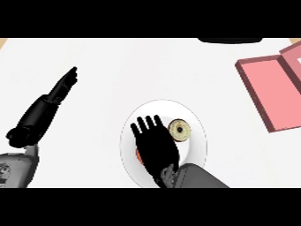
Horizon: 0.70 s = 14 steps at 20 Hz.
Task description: Pick the squash from the plate and place it in the cardboard box
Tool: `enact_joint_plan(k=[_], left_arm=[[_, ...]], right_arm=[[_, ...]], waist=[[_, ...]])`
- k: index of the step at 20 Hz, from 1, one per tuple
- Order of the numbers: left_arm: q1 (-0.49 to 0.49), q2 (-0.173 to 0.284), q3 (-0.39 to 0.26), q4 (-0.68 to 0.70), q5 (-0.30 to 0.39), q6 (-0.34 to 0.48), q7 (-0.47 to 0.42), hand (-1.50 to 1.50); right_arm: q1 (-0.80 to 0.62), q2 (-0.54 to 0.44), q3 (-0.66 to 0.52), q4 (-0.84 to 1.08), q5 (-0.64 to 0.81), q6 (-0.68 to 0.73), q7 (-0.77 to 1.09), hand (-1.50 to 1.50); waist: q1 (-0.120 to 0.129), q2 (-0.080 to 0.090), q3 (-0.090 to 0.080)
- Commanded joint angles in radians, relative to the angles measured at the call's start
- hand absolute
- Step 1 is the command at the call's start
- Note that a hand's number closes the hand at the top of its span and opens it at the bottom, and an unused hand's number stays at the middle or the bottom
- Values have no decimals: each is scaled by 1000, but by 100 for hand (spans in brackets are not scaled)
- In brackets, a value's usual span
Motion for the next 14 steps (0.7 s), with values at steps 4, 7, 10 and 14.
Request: enact_joint_plan(k=[4,7,10,14], left_arm=[[-66,-36,23,89,-38,-9,-14,0],[-35,19,79,10,13,-78,18,0],[-27,-15,50,-38,-6,-47,64,0],[2,-59,24,0,-60,-13,14,0]], right_arm=[[12,21,-60,136,54,-66,-123,-150],[14,35,-40,159,79,-69,-177,150],[41,-7,17,150,131,-176,-281,150],[-3,10,-11,174,179,-234,-338,150]], waist=[[-1,1,0],[2,0,0],[2,0,0],[1,0,0]])
